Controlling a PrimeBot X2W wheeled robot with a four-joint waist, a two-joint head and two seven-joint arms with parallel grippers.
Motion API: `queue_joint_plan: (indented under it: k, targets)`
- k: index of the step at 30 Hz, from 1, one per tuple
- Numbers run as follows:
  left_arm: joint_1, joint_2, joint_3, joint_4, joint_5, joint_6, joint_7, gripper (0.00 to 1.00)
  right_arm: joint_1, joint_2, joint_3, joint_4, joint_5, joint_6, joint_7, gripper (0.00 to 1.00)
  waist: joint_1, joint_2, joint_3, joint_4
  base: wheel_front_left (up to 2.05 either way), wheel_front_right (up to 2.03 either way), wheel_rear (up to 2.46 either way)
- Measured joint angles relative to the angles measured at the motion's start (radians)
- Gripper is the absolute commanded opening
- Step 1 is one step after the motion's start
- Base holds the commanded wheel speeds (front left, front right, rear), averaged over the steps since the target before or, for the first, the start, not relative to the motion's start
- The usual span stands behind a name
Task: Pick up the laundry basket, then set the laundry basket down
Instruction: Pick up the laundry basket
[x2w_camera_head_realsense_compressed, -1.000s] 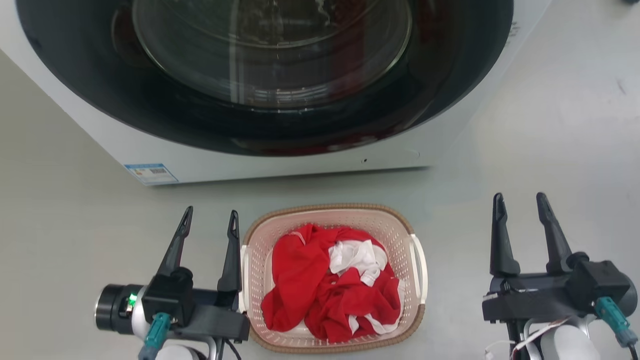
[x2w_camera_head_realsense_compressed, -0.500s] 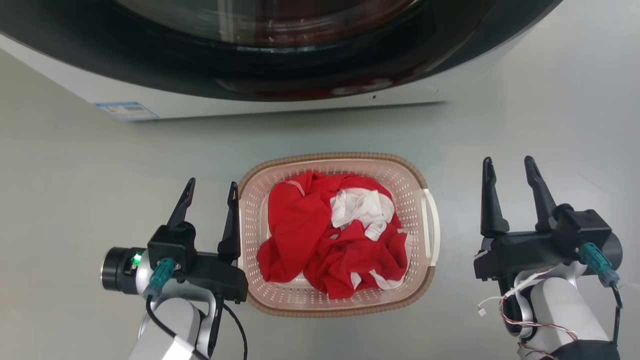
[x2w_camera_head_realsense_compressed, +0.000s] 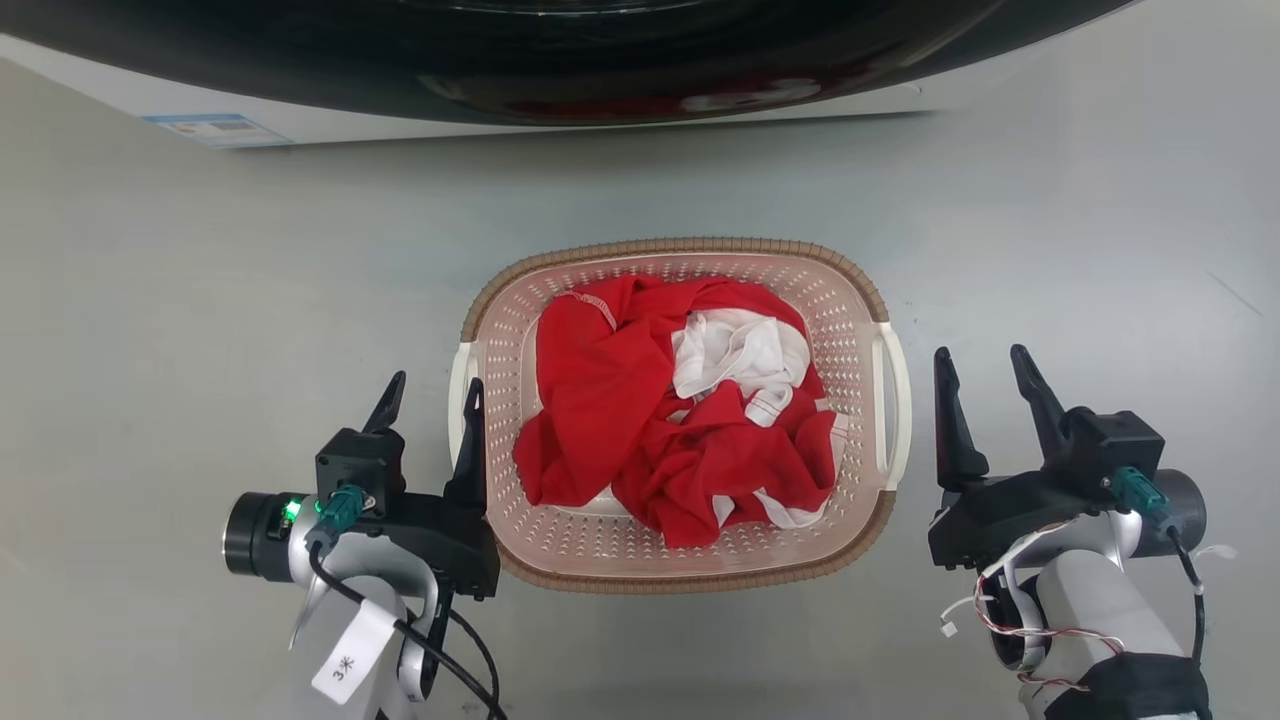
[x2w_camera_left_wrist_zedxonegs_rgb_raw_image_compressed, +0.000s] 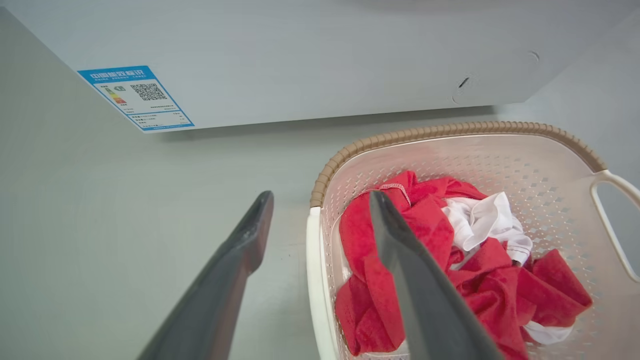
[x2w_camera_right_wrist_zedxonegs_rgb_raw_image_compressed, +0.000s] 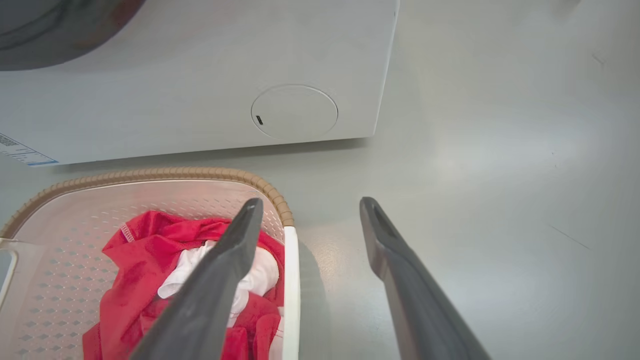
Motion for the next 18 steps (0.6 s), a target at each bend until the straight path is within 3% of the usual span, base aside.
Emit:
queue_joint_plan:
  k: [18]
  targets:
    - [-0.098, -0.005, -0.073, 0.184, -0.109, -0.018, 0.022, 1.0, -0.136, 0.002, 0.027, 0.19, 0.013, 0.009, 0.0, 1.0, -0.0001, -0.0001, 0.106, 0.003, 0.0, 0.0, 0.0]
